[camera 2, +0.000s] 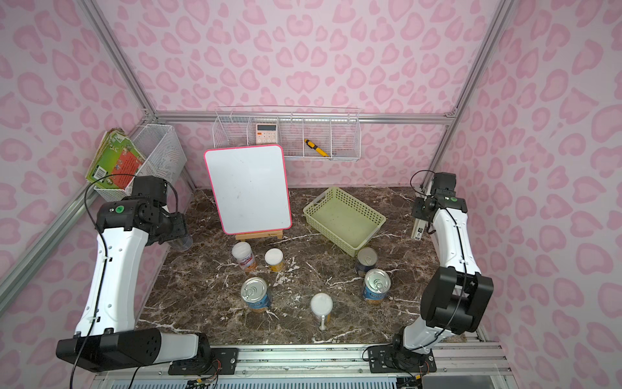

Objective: Put the canned food in the basket
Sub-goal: Place the distractor at the center of the board.

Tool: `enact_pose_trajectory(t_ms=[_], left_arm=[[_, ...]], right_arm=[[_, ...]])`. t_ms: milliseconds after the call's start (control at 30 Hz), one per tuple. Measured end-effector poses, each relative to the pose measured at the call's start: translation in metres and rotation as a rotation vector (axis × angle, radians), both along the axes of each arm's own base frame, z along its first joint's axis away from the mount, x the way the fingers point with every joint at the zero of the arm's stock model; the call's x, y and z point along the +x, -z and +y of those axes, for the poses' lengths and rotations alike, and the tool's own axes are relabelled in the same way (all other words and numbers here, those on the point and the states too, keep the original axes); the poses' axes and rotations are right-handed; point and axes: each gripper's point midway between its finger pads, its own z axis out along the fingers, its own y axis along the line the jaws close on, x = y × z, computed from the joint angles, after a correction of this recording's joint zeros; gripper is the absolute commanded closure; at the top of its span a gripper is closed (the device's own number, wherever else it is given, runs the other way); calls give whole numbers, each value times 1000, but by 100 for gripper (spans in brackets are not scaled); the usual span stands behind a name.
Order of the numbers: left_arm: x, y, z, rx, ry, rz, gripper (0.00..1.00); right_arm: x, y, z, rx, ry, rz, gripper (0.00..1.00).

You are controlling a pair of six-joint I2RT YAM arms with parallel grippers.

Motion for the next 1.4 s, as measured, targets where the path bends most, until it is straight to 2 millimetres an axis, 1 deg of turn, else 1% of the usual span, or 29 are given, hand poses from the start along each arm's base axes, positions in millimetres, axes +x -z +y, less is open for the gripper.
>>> enact_pose_trajectory(t_ms=[67, 133, 267, 333, 367, 400, 433, 467, 500, 533, 567, 600, 633, 667, 700, 767, 833, 900, 1000, 1067, 1133, 1167, 1200, 1233, 1300, 1367, 1400], left_arm=[[7, 24, 8, -40, -26, 19, 100], [10, 47, 16, -65, -51, 36, 100], [7, 93, 29, -111, -100, 98, 100], [14, 97, 37, -104, -119, 72, 96], [20, 99, 41, -101, -125, 53, 93], [25, 101, 44, -95, -127, 40, 88], [30, 103, 47, -89, -130, 30, 79], [36, 105, 51, -80, -131, 18, 71], [40, 106, 53, -73, -133, 8, 60], [45, 106, 56, -66, -137, -4, 44], [48, 106, 58, -62, -142, -10, 38], [50, 106, 59, -60, -144, -15, 36], [50, 104, 59, -61, -147, -21, 33], [50, 101, 58, -61, -149, -30, 29], [48, 99, 57, -66, -153, -37, 23], [42, 97, 50, -101, -148, -29, 18], [30, 97, 35, -165, -132, 0, 1], [26, 90, 27, -198, -129, -6, 1], [23, 73, 21, -220, -114, -29, 1], [22, 61, 16, -236, -100, -54, 0], [19, 47, 7, -254, -74, -92, 1], [17, 41, 3, -263, -63, -109, 1], [14, 36, -1, -270, -51, -126, 1], [11, 29, -6, -276, -38, -147, 1], [7, 17, -11, -274, -19, -184, 1], [3, 5, -16, -272, 0, -222, 1], [2, 1, -17, -269, 8, -234, 1]], right_arm=[[3, 30, -16, 9, 28, 63, 100], [6, 54, -24, 14, 40, 116, 100], [12, 97, -24, 48, 31, 185, 100], [9, 117, -25, 56, 38, 213, 96], [5, 129, -25, 64, 41, 232, 91], [2, 139, -24, 75, 48, 248, 84], [-3, 149, -22, 85, 54, 270, 73], [-5, 154, -22, 82, 53, 282, 62], [-4, 154, -22, 82, 54, 274, 53], [-3, 155, -23, 78, 56, 268, 41], [-1, 154, -23, 78, 59, 259, 33], [-1, 153, -21, 87, 51, 253, 31], [-2, 150, -20, 85, 50, 250, 26], [-2, 144, -20, 86, 49, 235, 25], [1, 134, -18, 89, 43, 208, 24], [10, 109, -18, 84, 33, 142, 23], [19, 86, -16, 75, 24, 85, 22], [26, 67, -12, 68, 10, 41, 21], [36, 40, -6, 60, -13, -14, 19], [43, 21, 2, 48, -41, -49, 19], [48, 1, 21, 42, -92, -83, 19], [52, -10, 36, 46, -137, -107, 19], [54, -17, 47, 48, -168, -125, 19], [58, -25, 63, 57, -209, -145, 19], [65, -29, 88, 57, -285, -160, 19], [72, -22, 110, 57, -354, -145, 20], [75, -18, 117, 67, -378, -135, 20]])
